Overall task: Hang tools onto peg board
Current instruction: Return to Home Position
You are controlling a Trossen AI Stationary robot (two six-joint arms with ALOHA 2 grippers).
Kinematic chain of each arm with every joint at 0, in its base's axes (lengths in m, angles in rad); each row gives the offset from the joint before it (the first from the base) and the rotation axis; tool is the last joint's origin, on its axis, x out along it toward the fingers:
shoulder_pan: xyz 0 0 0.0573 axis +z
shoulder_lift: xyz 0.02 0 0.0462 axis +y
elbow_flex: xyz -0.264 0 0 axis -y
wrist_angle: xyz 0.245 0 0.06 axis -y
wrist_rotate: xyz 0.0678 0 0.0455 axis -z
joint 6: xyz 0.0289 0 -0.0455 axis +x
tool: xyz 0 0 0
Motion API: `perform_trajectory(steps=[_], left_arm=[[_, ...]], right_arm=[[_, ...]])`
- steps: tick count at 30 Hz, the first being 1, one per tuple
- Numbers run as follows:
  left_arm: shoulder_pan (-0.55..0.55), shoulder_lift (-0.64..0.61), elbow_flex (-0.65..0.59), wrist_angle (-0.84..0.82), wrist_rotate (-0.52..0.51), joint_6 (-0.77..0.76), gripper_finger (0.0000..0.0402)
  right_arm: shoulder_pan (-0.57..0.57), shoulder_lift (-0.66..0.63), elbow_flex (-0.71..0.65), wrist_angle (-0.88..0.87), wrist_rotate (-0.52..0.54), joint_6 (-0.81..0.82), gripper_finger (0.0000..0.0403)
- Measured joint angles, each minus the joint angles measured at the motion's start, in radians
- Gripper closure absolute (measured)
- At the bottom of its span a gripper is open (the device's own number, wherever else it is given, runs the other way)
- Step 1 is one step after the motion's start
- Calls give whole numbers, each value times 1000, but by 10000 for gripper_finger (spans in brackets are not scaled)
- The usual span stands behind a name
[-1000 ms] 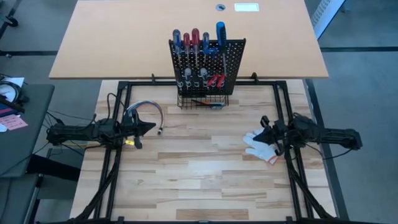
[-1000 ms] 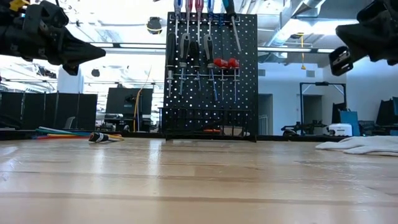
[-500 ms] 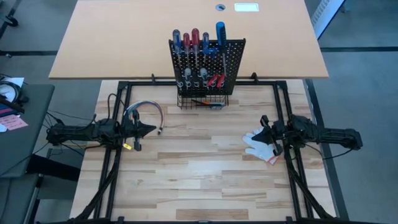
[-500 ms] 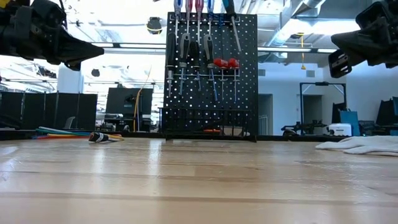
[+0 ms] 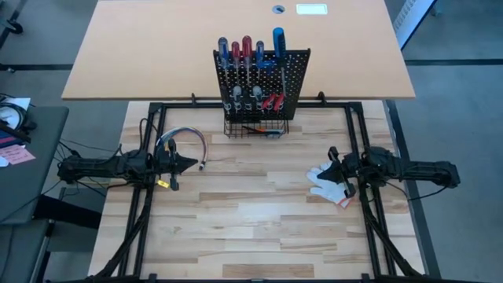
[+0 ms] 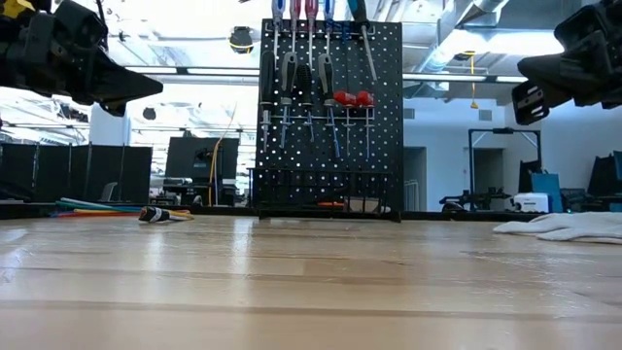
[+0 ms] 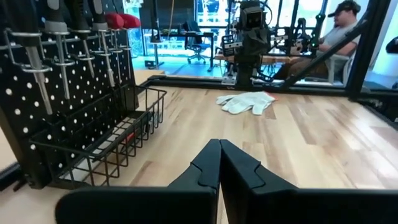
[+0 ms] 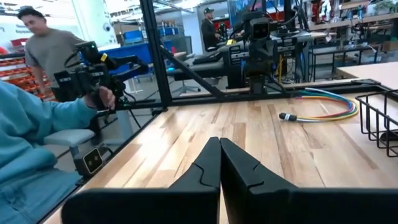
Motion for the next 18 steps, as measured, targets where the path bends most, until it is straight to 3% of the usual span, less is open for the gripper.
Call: perform_trajectory(steps=[5,18], left_arm=[[0,0,-1,0,-2,64,401],[0,0,-1,-1,-4,41,401]], right_arm=[[0,0,0,0,0,-2,396],[0,0,-1,-1,0,-2,396]])
